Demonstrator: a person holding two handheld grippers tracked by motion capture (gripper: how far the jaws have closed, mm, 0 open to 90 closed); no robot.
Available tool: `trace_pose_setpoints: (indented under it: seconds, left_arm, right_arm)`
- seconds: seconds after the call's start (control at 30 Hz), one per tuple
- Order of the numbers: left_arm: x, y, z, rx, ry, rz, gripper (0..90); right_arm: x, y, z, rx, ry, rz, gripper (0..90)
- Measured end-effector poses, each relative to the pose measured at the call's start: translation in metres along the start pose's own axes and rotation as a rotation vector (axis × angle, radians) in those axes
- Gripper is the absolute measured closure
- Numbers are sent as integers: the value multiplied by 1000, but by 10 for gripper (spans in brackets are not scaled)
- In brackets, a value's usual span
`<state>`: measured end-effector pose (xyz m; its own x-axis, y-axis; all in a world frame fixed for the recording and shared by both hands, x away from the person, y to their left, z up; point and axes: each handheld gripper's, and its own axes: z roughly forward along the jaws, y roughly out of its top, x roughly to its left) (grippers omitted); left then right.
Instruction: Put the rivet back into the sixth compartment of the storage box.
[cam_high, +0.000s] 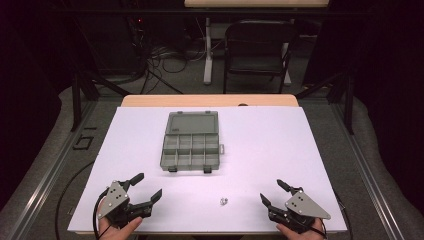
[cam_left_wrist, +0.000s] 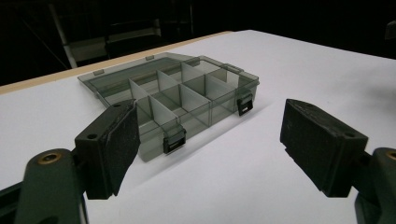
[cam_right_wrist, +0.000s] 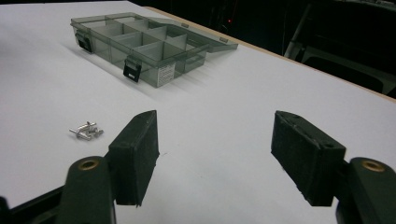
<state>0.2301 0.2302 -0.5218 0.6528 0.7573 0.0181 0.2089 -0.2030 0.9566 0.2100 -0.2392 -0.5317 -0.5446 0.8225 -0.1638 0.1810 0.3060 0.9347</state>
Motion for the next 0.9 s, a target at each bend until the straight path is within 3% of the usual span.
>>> trace_pose_setpoints:
  seconds: [0.3, 0.47, 0.67, 0.7, 0.8, 0.9]
  left_arm:
    - [0, -1, -1, 20, -10, -18, 228]
    - [-3, 0, 7, 51, -43, -26, 314]
    - [-14, 4, 26, 103, -97, 0, 338]
    - [-15, 5, 29, 107, -104, -4, 353]
    - [-22, 8, 42, 133, -137, 8, 354]
    - [-34, 11, 59, 184, -173, 10, 369]
  right_arm:
    - [-1, 1, 1, -1, -10, 6, 345]
    - [-1, 1, 2, 6, -4, 7, 345]
    - [-2, 1, 1, 3, -14, 17, 340]
    - [-3, 1, 1, 15, -34, 25, 307]
    - [-3, 1, 1, 13, -35, 37, 278]
    - [-5, 1, 1, 18, -29, 56, 256]
